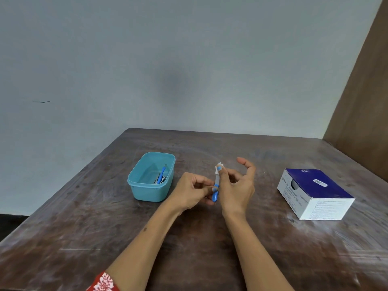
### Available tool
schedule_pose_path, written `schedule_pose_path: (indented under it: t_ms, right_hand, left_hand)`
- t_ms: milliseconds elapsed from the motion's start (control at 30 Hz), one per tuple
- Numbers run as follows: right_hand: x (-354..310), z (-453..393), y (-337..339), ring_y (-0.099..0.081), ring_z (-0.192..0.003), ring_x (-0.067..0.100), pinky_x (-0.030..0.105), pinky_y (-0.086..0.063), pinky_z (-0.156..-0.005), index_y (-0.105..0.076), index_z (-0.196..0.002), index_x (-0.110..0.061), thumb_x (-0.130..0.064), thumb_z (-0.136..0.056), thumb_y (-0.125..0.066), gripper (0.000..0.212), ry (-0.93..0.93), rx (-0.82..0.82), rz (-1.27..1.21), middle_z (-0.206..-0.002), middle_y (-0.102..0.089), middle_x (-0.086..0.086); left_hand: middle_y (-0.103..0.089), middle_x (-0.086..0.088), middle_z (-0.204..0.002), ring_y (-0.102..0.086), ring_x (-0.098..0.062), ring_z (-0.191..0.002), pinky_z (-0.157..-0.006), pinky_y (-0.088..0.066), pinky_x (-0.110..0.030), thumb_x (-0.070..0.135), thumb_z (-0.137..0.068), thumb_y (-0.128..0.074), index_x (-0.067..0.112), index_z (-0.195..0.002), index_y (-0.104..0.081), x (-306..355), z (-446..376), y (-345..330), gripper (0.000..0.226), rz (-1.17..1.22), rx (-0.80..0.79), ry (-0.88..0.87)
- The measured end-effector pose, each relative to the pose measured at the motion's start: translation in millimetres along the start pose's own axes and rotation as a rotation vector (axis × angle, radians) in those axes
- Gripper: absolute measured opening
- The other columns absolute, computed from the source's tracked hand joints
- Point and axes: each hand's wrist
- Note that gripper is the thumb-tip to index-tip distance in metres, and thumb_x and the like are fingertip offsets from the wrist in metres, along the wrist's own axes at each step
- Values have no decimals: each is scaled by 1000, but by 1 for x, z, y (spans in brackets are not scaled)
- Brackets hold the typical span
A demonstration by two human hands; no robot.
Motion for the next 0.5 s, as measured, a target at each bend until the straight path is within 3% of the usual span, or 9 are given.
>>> schedule_pose_path:
  t_ms: [300,400,500]
  right_hand:
    - [-2,-3,0,-62,-59,-3,5,-42,-55,-43,-111,-23,-13,-83,-69,40,2,69,-47,-70,-69,-4]
    - [4,-9,2,-64,-69,7,11,-45,-65,-45,-107,-28,-18,-83,-70,36,-13,171,-56,-70,-69,-7]
    - [13,-18,8,-63,-74,8,5,-43,-68,-51,-102,-25,-20,-84,-69,26,-44,295,-52,-75,-70,-4]
  left_hand:
    - [-71,-16,-89,-69,-13,-70,-63,-58,-23,6,-84,-64,0,-102,-69,6,2,-2,19,-61,-1,-6]
    - [-71,-12,-85,-70,-17,-74,-66,-59,-27,6,-83,-65,2,-98,-70,6,3,-5,16,-105,-21,28]
    - [-70,-4,-75,-70,-18,-73,-68,-59,-31,5,-82,-68,11,-85,-72,8,9,-8,8,-123,-5,30]
Point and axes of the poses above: each hand's wrist, its own z-axis away from the middle knuckle, its own y-axis out of the back of the hand, x = y × z
